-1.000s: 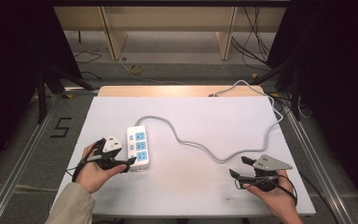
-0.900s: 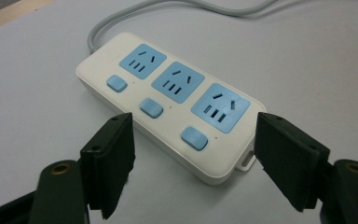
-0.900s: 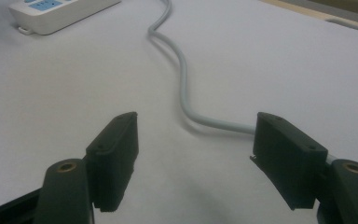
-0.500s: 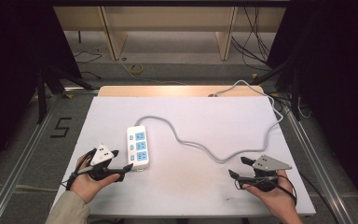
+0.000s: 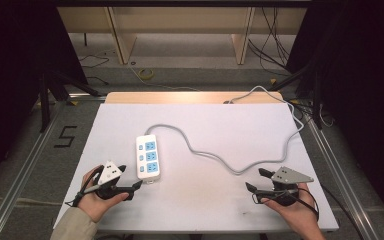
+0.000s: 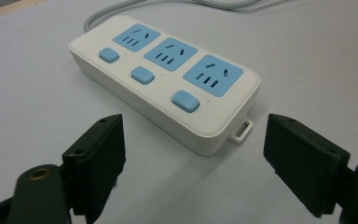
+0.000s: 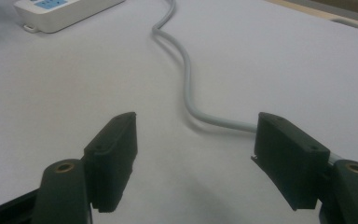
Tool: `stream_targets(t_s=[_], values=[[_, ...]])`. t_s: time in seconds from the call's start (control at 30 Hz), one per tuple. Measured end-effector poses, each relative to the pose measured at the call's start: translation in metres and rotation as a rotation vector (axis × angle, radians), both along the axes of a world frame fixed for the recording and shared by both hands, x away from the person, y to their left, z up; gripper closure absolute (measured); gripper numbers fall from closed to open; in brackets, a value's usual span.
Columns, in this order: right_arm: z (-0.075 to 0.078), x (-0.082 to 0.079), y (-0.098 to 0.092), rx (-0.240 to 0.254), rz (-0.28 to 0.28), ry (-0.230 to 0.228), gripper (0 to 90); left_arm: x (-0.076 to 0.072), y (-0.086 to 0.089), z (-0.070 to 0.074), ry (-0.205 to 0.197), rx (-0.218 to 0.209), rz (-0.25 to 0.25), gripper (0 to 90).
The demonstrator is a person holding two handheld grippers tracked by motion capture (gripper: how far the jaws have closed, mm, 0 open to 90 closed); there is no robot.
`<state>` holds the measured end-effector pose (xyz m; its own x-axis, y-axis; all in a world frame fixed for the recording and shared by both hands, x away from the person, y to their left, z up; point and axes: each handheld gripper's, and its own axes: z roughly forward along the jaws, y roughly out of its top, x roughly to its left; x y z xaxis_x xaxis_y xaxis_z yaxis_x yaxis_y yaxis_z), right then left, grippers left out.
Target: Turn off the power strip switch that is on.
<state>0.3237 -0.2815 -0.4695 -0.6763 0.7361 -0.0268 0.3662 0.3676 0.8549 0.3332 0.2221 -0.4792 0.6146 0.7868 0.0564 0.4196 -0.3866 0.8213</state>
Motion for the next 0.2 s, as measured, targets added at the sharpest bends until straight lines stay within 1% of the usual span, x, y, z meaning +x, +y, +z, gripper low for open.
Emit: stream_targets(t_s=[0.2], values=[[-0.0001,-0.0002,-0.0006,-0.001,0.000,0.000,30.8,0.0005,-0.0003,-0.0010,0.002,0.010,0.000,19.5]])
